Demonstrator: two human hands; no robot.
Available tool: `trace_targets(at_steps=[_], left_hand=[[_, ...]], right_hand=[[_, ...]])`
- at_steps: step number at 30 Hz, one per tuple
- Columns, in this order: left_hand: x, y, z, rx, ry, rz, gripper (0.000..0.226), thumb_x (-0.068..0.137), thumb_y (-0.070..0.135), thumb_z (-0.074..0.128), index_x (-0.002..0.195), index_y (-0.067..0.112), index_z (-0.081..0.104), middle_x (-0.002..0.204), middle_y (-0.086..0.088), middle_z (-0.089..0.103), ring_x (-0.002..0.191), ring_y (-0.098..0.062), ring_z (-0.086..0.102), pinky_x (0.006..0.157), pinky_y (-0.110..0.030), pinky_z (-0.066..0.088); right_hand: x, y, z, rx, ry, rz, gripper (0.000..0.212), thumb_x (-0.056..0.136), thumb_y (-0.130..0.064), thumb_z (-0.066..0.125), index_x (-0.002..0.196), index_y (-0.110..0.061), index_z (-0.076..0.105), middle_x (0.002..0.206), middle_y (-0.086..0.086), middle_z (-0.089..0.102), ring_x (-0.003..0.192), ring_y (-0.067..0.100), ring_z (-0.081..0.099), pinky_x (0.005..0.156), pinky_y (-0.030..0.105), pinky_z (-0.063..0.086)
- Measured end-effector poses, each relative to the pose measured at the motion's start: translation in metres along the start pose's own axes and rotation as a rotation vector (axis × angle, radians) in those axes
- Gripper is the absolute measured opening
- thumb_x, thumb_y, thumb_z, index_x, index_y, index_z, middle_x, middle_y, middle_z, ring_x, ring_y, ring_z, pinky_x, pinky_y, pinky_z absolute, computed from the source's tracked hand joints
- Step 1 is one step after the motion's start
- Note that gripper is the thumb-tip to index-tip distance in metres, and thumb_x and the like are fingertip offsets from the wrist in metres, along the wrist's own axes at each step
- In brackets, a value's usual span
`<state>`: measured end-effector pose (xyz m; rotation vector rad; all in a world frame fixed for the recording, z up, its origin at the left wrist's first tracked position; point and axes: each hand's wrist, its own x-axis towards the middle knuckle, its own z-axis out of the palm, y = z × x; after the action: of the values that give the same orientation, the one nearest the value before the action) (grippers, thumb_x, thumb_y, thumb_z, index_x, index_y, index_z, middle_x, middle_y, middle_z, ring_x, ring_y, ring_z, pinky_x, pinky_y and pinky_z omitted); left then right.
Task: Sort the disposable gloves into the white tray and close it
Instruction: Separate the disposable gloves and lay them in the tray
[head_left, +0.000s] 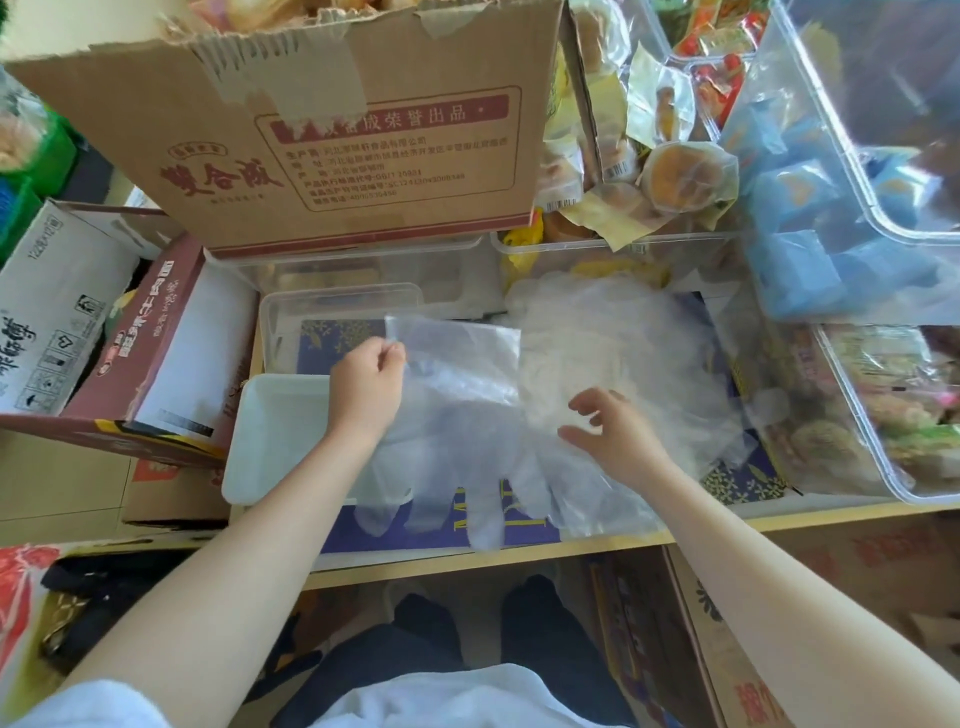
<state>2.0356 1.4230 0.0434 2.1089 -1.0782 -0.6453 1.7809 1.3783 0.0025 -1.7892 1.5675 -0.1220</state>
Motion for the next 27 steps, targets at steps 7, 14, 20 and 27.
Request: trace_targets(at_steps=[7,14,20,27], left_hand=[[-0.004,-0.017,0.011,0.022,0.010,-0.118,0.036,0.094,0.024,0.045,0.082,-0.009,0.054,0.073,-0.015,0.053,0.067,-0.022,0.043,0.058,-0.032,0.030],[-0.005,-0.012,0.018,0.004,-0.042,-0.084,0.031,0.093,0.023,0.048,0.077,-0.002,0.056,0.069,-0.012,0.056,0.065,-0.021,0.045,0.055,-0.025,0.033],[-0.013,0.016,0.019,-0.101,-0.039,0.074,0.027,0.095,0.021,0.049,0.071,0.010,0.056,0.059,0.003,0.053,0.058,-0.012,0.044,0.057,-0.022,0.034],[-0.028,0.067,0.039,-0.331,-0.280,0.059,0.046,0.079,0.062,0.055,0.080,0.016,0.056,0.065,0.008,0.053,0.062,-0.010,0.046,0.066,-0.029,0.037]], right_hand=[[0.019,0.024,0.027,-0.629,-0.114,-0.169,0.049,0.090,-0.041,0.051,0.134,-0.020,0.044,0.134,0.006,0.043,0.120,0.027,0.041,0.095,0.036,0.033],[0.034,0.026,0.006,-0.146,-0.088,-0.050,0.036,0.100,-0.026,0.041,0.092,0.002,0.063,0.103,0.017,0.059,0.096,0.032,0.055,0.075,0.033,0.037],[0.013,-0.008,-0.053,0.968,-0.047,0.105,0.022,0.098,-0.015,0.045,0.091,-0.009,0.065,0.083,0.005,0.061,0.076,0.016,0.055,0.069,0.027,0.042],[0.001,-0.045,-0.066,1.127,0.141,0.050,0.012,0.093,-0.013,0.055,0.086,-0.012,0.065,0.075,0.004,0.059,0.065,0.014,0.054,0.058,0.025,0.045]])
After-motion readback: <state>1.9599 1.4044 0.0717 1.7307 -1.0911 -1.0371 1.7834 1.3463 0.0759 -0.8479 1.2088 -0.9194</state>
